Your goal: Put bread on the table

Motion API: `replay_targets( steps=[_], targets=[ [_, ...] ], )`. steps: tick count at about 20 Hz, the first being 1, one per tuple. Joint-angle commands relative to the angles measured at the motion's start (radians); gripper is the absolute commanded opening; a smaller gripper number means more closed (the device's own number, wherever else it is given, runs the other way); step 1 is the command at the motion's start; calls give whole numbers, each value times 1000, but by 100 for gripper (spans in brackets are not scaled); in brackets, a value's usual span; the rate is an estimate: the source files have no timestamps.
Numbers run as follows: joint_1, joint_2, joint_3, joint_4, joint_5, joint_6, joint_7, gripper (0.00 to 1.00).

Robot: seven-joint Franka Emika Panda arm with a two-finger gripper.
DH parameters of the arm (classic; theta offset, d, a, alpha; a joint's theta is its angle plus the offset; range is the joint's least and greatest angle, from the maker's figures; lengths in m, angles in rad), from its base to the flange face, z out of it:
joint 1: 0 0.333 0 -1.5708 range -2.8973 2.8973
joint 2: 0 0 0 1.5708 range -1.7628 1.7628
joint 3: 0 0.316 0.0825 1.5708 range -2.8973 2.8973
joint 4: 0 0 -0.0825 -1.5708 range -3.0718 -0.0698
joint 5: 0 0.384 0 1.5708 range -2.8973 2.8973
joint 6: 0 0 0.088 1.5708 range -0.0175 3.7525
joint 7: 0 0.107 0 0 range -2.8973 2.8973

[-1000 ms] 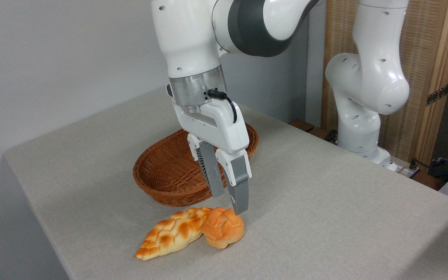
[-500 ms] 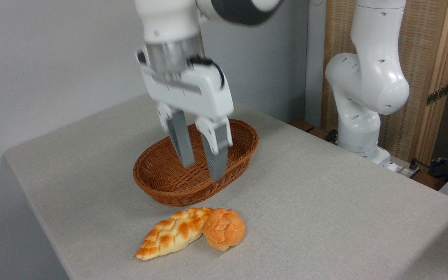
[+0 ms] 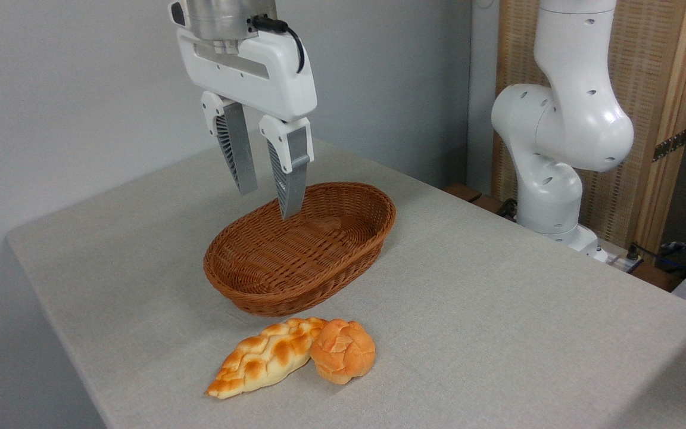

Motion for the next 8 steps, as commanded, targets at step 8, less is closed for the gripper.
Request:
replay_targets(
  steps=[8],
  targets=[
    [15,42,12,73,-17,-58,6,100]
  ],
)
